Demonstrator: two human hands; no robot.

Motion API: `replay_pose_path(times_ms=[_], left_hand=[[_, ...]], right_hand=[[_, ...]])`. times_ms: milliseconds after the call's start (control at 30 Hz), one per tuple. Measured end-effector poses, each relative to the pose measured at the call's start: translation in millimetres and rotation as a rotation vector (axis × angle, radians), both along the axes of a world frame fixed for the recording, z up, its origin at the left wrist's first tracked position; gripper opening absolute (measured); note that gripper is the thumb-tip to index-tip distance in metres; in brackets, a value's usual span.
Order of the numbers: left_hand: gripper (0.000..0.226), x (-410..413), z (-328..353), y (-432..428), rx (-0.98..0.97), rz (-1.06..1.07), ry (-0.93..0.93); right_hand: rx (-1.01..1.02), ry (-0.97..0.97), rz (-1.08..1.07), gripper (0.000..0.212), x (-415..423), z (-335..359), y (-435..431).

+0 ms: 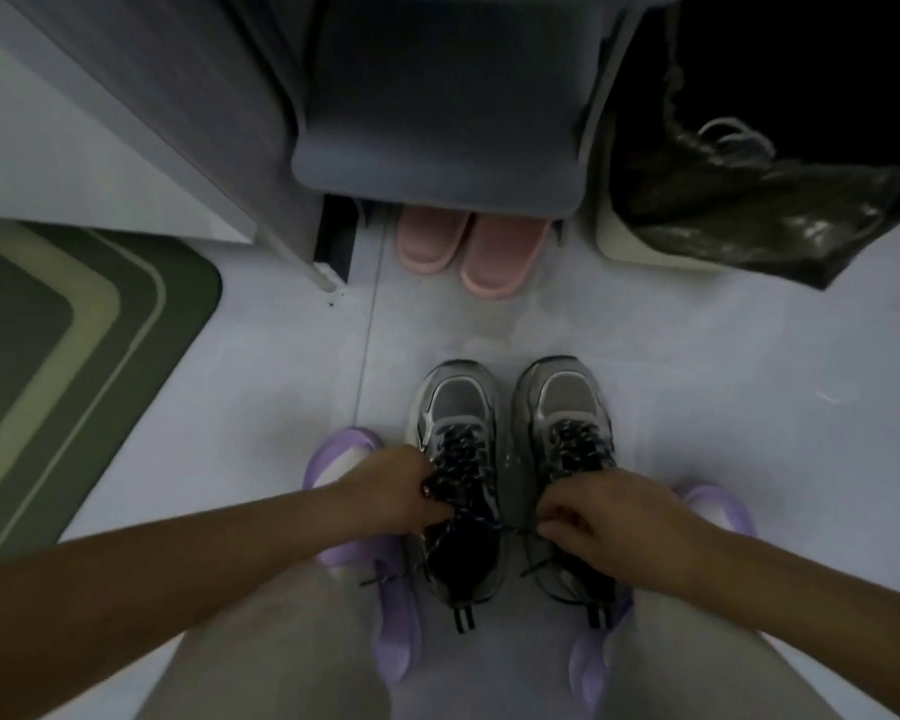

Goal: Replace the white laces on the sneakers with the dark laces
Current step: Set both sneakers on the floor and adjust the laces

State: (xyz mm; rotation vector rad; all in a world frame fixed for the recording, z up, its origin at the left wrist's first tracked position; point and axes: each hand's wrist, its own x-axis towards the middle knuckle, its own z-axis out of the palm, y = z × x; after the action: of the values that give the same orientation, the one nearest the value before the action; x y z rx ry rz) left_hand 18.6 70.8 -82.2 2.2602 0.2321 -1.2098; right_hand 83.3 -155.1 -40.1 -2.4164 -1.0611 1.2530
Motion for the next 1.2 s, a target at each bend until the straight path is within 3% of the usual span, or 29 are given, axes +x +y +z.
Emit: replay_pose_path(times_ms=[133, 300, 433, 667, 833, 1033, 1100, 1200], left_hand=[[0.030, -11.6, -7.3, 7.6, -0.016, 0.020, -0.079], [0.028, -28.4, -7.8, 8.0, -0.136, 0.453, -0.205], [0.028, -30.7, -10.2, -2.3, -0.086, 0.414, -0.241], [0.029, -35.7, -14.1, 2.4, -0.183, 0.509, -0.212], [0.020, -31.1, -13.3, 9.2, -0.406, 0.707, -0.022], [0.013, -18.4, -11.8, 19.5, -0.363, 0.568, -0.007], [0.010, -14.5, -13.8, 23.1, -0.336, 0.475, -0.051], [0.013, -12.9, -15.3, 23.2, -0.333, 0.499, -0.083]], right_hand=[[0.125, 0.001, -0.212, 0.018, -9.1, -19.3, 22.3], [0.172, 0.070, -0.308, 0.018, -11.2, -35.7, 43.9], [0.153, 0.078, -0.352, 0.017, -15.6, -40.0, 49.3], [0.160, 0.097, -0.415, 0.016, -16.8, -42.7, 42.5], [0.164, 0.113, -0.341, 0.015, -12.6, -41.7, 41.3], [0.134, 0.146, -0.259, 0.014, -4.0, -43.3, 41.5], [0.111, 0.198, -0.290, 0.017, -0.1, -42.7, 42.0], [0.109, 0.174, -0.388, 0.021, 6.3, -42.4, 40.8]])
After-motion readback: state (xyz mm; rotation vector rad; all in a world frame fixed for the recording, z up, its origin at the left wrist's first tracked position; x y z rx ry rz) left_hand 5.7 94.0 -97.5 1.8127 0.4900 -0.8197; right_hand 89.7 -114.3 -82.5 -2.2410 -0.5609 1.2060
